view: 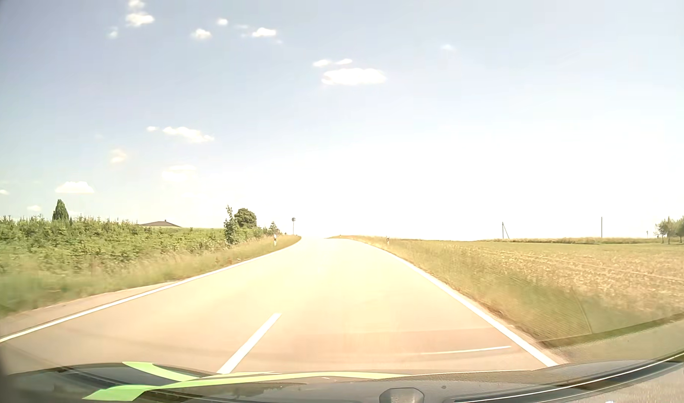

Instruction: Follow the waypoints while adhering to traffic rules and regulations

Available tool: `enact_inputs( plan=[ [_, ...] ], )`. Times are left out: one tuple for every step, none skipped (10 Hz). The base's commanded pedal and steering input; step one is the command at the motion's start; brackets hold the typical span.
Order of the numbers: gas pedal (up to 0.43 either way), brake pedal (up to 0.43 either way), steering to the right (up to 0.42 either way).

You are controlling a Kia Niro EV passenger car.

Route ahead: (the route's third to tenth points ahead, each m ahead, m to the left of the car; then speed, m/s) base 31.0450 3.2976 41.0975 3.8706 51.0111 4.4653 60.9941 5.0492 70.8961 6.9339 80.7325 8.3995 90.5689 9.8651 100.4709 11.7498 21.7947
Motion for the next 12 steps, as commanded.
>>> enact_inputs(
  plan=[
    [0.409, 0.0, -0.014],
    [0.421, 0.0, -0.014],
    [0.421, 0.0, -0.014],
    [0.409, 0.0, -0.014],
    [0.358, 0.0, -0.014],
    [0.339, 0.0, -0.015],
    [0.319, 0.0, -0.015],
    [0.299, 0.0, -0.017],
    [0.268, 0.0, -0.017],
    [0.26, 0.0, -0.017],
    [0.26, 0.0, -0.017],
    [0.24, 0.0, -0.017]
  ],
)
